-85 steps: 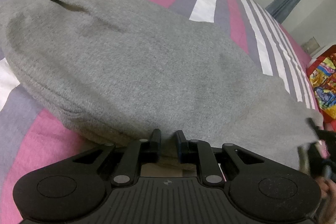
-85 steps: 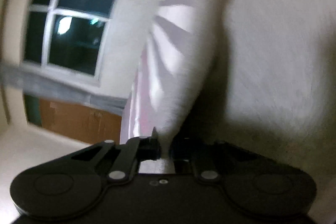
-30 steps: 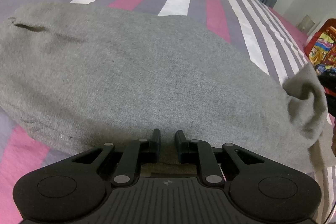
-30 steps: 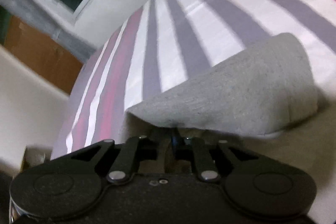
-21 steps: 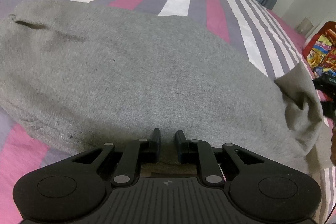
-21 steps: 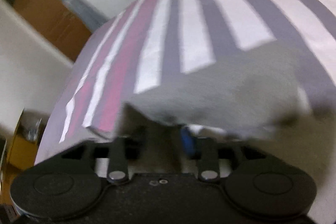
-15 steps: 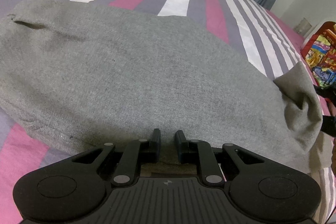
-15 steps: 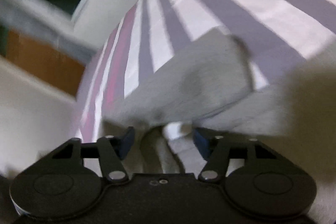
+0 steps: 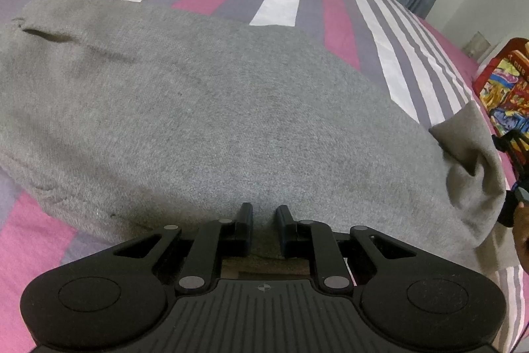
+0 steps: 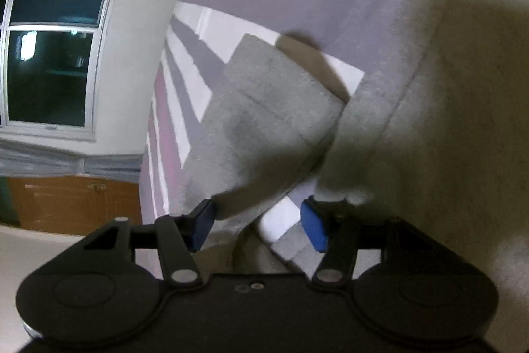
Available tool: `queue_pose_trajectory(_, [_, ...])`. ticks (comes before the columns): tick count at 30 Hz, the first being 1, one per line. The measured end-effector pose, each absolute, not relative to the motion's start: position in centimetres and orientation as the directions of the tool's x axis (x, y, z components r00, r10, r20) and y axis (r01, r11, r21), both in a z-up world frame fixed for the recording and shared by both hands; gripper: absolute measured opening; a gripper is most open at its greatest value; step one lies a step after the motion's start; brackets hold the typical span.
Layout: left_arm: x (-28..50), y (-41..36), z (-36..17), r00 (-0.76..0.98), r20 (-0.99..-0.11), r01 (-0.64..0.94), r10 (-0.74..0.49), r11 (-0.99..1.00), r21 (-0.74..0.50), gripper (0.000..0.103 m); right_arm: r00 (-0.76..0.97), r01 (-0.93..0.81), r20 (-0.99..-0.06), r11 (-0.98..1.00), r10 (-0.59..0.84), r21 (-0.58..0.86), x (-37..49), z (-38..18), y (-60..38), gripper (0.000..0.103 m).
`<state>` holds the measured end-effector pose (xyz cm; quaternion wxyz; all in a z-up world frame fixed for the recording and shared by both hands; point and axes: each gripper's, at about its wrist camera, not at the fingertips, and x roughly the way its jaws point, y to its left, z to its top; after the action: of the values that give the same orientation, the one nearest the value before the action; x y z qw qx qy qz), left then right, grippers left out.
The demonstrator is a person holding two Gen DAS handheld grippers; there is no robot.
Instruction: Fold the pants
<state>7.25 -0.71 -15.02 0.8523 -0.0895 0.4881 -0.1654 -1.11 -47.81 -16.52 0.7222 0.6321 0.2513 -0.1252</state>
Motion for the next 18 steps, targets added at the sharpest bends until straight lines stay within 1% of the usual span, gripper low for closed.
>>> queue_pose_trajectory(3, [7.3,-0.5,-15.1,0.467,-0.800,0.193,-0.376,0.926,-0.323,0.016,0.848,0.506,-0.523,0.168,0.081,0.846,-0.2,-16.9,-47.9,0.054])
queue_pose_trajectory(5, [7.3,-0.5,-15.1,0.467,-0.800,0.193,-0.378,0.926,-0.324,0.016,0.850,0.510,-0.526,0.193,0.037,0.838,0.6,-16.9,-47.9,0.044])
queue_pose_trajectory(6, [7.3,-0.5,-15.1,0.466,-0.800,0.192,-0.377,0.926,-0.325,0.016,0.843,0.522,-0.538,0.222,0.016,0.824,1.0,-16.8,-47.8,0.025])
queue_pose_trajectory(7, [7.3,-0.5,-15.1,0.465,-0.801,0.190,-0.377,0.926,-0.325,0.016,0.833,0.537,-0.553,0.242,0.001,0.808,1.2,-16.8,-47.7,0.003])
queue_pose_trajectory(9, [7.3,-0.5,-15.1,0.464,-0.802,0.189,-0.377,0.926,-0.327,0.016,0.834,0.540,-0.550,0.265,-0.041,0.799,0.6,-16.7,-47.5,0.003])
queue_pose_trajectory(11, [7.3,-0.5,-15.1,0.463,-0.802,0.190,-0.377,0.926,-0.325,0.016,0.833,0.540,-0.546,0.343,-0.088,0.769,-0.5,-15.2,-47.4,0.002])
queue_pose_trajectory(13, [7.4,-0.6,-15.1,0.464,-0.803,0.198,-0.375,0.927,-0.319,0.016,0.843,0.523,-0.523,0.421,-0.127,0.741,-1.8,-13.5,-47.7,0.002])
queue_pose_trajectory(15, [7.4,-0.6,-15.0,0.464,-0.803,0.205,-0.375,0.927,-0.314,0.016,0.859,0.504,-0.485,0.444,-0.166,0.741,-3.8,-11.8,-48.9,0.000])
queue_pose_trajectory(18, [7.4,-0.6,-15.0,0.464,-0.803,0.203,-0.375,0.927,-0.315,0.016,0.866,0.497,-0.442,0.513,-0.235,0.700,-7.7,-8.8,-50.4,0.000])
